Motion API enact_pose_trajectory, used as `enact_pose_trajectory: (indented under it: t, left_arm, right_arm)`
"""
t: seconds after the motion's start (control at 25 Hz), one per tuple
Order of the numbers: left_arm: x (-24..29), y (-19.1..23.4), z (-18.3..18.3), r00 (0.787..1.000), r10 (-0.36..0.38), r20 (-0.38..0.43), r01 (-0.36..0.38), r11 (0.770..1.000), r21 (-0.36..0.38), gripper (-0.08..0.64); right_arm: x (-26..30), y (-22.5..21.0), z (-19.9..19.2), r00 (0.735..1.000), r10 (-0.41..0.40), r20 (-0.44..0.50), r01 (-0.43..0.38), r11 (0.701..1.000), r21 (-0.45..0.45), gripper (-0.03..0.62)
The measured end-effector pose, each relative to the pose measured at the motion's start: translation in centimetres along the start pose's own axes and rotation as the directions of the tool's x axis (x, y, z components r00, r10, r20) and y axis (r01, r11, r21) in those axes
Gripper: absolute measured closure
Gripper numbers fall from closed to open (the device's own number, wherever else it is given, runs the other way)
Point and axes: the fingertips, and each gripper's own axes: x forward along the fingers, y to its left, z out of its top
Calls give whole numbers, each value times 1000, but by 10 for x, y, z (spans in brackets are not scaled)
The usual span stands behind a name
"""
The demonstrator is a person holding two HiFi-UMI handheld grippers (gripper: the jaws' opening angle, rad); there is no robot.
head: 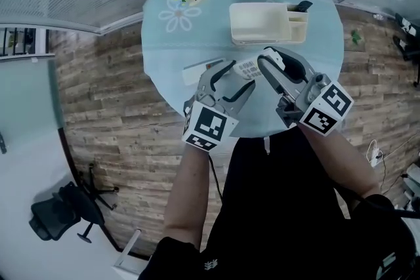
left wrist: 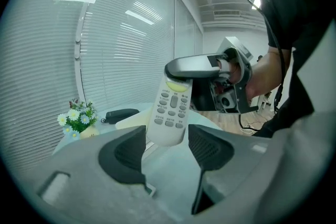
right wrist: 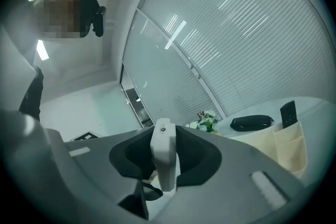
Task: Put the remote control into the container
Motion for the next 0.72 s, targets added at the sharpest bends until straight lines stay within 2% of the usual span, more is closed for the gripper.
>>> enact_pose_trajectory:
  t: [0.16,0.36,0.44,0.52,0.72]
  left_arm:
    - [-7,-3,15,999,4,38,-3,1000,-6,298]
    - [-18,-10,41,993,-26,116,36,996,-85,298]
    - [-23,-13,52,990,-29,136,41,996,-82,300]
    - [-28,-16,61,989,-25,146,35,997,-65,363]
    - [-40,-14,84,979,-1,202,19,996,-87,417]
  right_arm:
    - [-8,0,15,1000,-23,0,23,998,-60,491]
    - [-21,13,26,999,-37,-25,33,989,-143,489]
    - [-27,17,31,999,-44,-25,38,984,-176,489]
    - [-33,20,37,998,-54,-21,48,979,-197,489]
    - [-50,26,57,997,-76,2,74,965,-251,489]
